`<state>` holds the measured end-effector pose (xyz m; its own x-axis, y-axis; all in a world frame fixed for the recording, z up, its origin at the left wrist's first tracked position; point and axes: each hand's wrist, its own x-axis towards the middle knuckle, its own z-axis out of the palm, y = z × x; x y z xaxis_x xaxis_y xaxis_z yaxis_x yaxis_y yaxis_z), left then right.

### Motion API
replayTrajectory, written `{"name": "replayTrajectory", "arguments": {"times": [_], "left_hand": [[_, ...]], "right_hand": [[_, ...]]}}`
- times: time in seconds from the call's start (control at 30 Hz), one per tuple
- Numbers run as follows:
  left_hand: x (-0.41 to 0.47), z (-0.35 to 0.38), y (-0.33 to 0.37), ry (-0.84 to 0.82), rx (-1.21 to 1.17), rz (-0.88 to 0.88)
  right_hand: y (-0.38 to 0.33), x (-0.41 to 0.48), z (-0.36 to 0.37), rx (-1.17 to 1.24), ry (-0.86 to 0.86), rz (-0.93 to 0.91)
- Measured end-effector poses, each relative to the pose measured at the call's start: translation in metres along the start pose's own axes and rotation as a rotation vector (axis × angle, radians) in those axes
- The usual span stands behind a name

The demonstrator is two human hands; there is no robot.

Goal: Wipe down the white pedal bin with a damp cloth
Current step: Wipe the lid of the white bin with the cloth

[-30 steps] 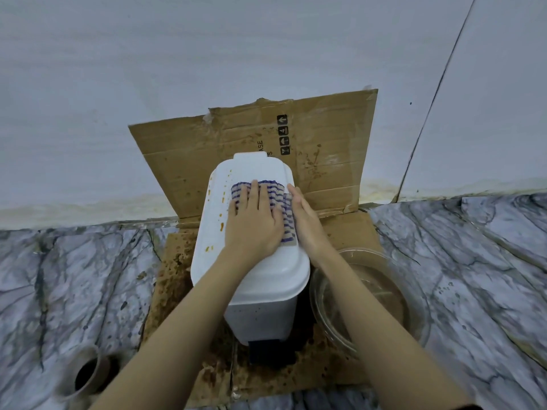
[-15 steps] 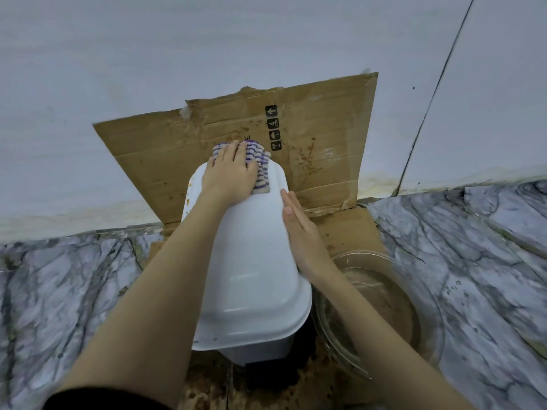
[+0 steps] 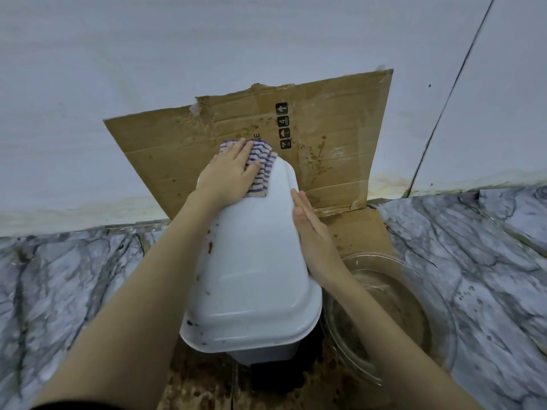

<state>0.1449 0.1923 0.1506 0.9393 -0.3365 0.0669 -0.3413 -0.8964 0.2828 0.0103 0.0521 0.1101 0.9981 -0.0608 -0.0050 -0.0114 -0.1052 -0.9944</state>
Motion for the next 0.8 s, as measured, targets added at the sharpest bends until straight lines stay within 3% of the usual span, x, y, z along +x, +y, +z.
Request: {"name": "replayTrajectory", "arguments": {"times": [0.33,0.6,0.8], "left_hand": [[-0.027,-0.001,-0.020,0.140,-0.282,-0.259],[-0.108,0.009,-0.018,0.212,-0.524,-0.118],[-0.160,0.013,-0.007,0.224,-0.495,-0.069]], "right_hand": [[0.001,0.000,-0.001,0.003,0.003,0.003],[0.001,0.002,-0.002,0.003,0.012,-0.006],[0.002,0.000,-0.001,0.010,0.011,-0.013]]}}
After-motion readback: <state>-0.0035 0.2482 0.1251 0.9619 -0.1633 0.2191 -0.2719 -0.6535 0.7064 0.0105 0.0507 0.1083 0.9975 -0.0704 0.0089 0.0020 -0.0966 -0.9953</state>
